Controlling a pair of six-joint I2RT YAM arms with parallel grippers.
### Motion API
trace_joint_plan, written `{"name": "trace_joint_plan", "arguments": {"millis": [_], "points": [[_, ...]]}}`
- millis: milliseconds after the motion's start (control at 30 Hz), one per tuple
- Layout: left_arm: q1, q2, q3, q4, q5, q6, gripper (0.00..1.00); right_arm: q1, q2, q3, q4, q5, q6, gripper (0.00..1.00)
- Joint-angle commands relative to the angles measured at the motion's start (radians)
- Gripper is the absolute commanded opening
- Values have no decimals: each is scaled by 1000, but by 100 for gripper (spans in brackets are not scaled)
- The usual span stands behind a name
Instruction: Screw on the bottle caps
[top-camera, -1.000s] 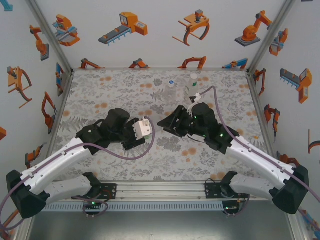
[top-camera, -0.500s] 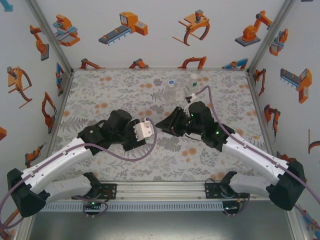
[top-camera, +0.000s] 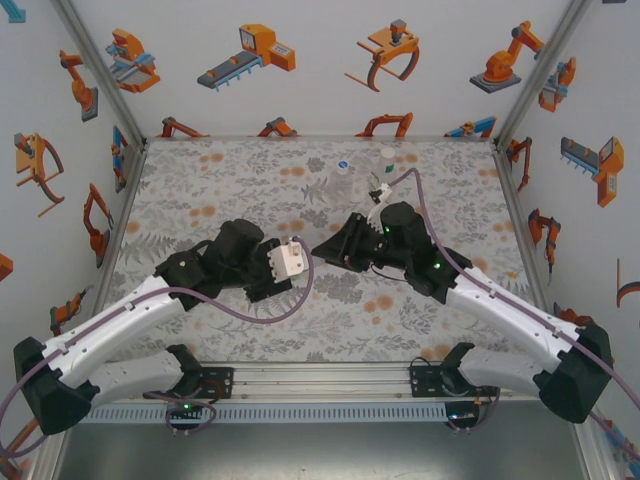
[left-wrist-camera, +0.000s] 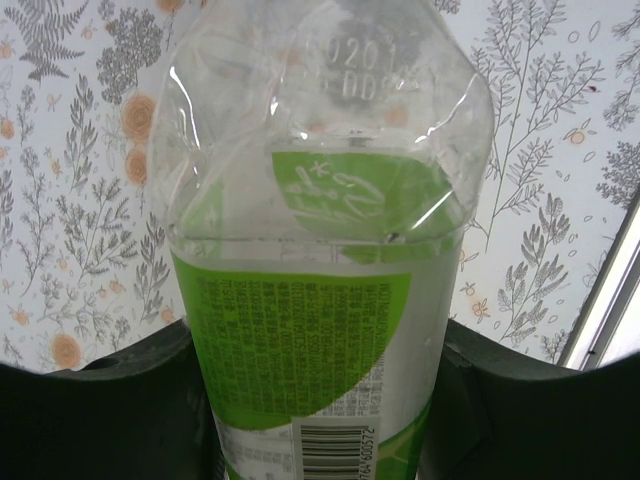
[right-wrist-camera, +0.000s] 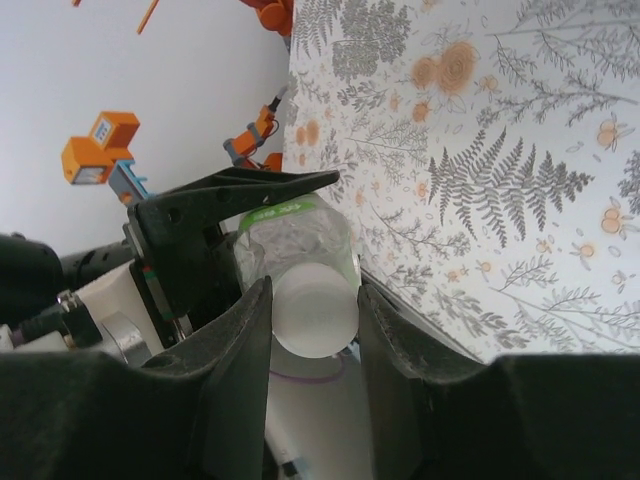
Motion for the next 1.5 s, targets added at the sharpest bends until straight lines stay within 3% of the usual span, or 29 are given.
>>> {"name": "trace_joint_plan", "arguments": {"millis": [0,300,533,700,767,867,1000,1067,1100,1200,1467], "points": [[-4,-35,-10,6,63,15,0,-3,-71,36,17,-39,-213,0],[-1,-107,-44,41,314,52,0,-2,-186,-4,123,-222,-535,0],[2,-121,-49,43,419,68,0,-1,-263,-14,120,-475,-936,0],[2,-120,-49,47,388,60,0,-1,-239,35,31,-434,-998,3],[2,-123,-51,53,336,53,0,0,-237,42,16,-417,-996,22],[2,-127,-53,64,231,41,0,1,-252,36,0,-280,-951,37],[2,-128,-53,69,164,37,0,0,-251,20,22,-82,-741,38],[1,-126,-55,70,158,33,0,1,-245,17,45,-62,-640,25],[1,-124,-54,69,158,32,0,1,-244,9,73,-65,-596,24],[2,-120,-51,69,166,33,0,1,-244,-8,83,-6,-493,26],[1,-102,-48,69,84,21,0,1,-207,105,-183,138,-208,43]]}}
